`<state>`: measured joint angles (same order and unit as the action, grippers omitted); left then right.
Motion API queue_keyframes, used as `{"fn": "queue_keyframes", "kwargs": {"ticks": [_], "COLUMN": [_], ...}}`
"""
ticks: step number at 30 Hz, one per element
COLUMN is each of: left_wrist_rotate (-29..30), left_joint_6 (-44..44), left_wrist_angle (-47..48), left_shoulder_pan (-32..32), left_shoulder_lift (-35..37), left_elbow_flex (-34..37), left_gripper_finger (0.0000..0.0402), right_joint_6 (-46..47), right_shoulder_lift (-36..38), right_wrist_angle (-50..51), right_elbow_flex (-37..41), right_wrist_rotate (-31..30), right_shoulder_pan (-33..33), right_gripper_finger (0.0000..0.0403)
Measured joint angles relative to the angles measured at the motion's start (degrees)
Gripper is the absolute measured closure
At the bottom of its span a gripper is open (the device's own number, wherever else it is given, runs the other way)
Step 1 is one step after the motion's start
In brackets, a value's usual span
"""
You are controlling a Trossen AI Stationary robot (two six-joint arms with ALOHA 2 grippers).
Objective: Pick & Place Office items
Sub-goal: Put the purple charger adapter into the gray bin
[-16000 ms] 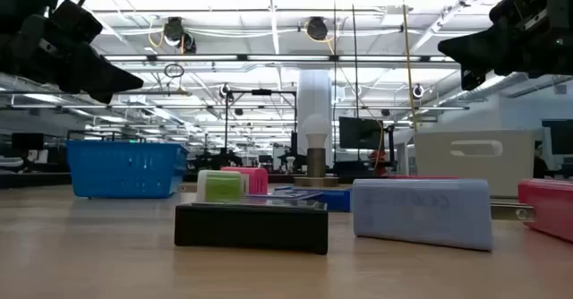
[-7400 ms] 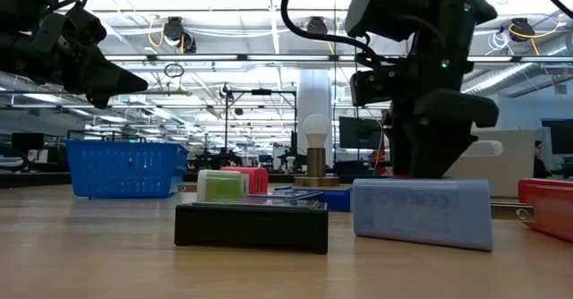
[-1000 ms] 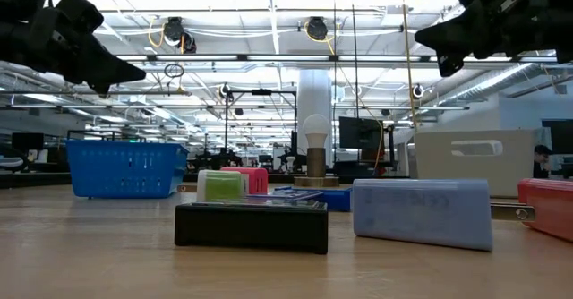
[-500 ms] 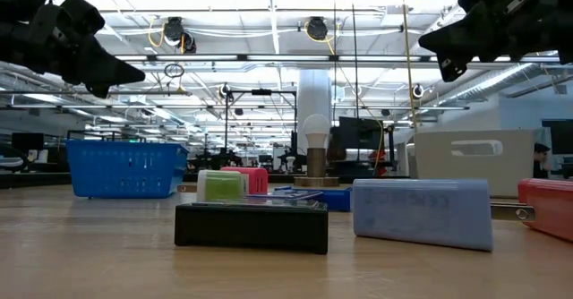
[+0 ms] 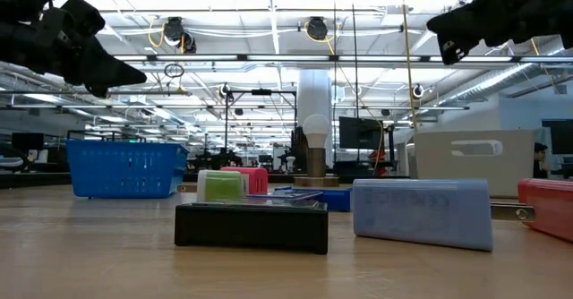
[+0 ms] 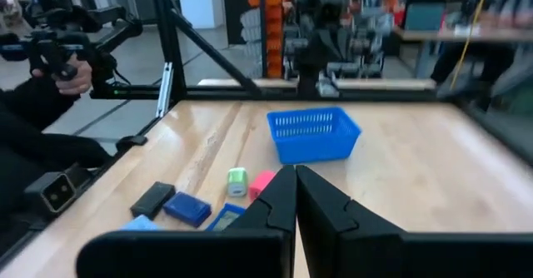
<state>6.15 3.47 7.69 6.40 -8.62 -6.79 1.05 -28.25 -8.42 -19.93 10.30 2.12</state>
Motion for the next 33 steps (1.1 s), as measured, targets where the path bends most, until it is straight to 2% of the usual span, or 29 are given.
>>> {"fn": "queue_keyframes", "kwargs": {"ticks": [3,10,17,20,25,29,33], "left_wrist_rotate": [1.6,2.0,2.0,1.9,1.5,1.4,-0.4], "left_joint_6": [0.3,5.5,4.9,3.2,4.7,4.8,5.9], "left_wrist_angle": [-0.2,-0.3,-2.9,-5.3,-6.4,-6.3,-6.4], "left_shoulder_pan": [0.0,0.0,0.0,0.0,0.0,0.0,0.0], "left_shoulder_lift": [0.0,0.0,0.0,0.0,0.0,0.0,0.0], "left_elbow_flex": [0.0,0.0,0.0,0.0,0.0,0.0,0.0], "left_gripper_finger": [0.0378,0.0378,0.0378,0.0378,0.0378,0.0378,0.0378], "right_joint_6": [-3.4,-2.4,-1.8,-1.7,1.8,0.9,5.0], "right_shoulder_lift": [0.4,0.3,0.3,0.1,-0.4,-0.9,-1.4], "right_wrist_angle": [-0.1,0.6,1.0,4.2,7.9,9.4,10.2], "right_elbow_flex": [-0.1,-0.1,-0.1,0.0,0.0,0.0,0.0], "right_wrist_rotate": [-0.1,0.0,0.3,1.8,3.1,3.2,3.4], "right_shoulder_pan": [0.0,0.0,0.0,0.0,0.0,0.0,0.0], "right_gripper_finger": [0.0403,0.0403,0.0403,0.0403,0.0403,0.0403,0.0403]}}
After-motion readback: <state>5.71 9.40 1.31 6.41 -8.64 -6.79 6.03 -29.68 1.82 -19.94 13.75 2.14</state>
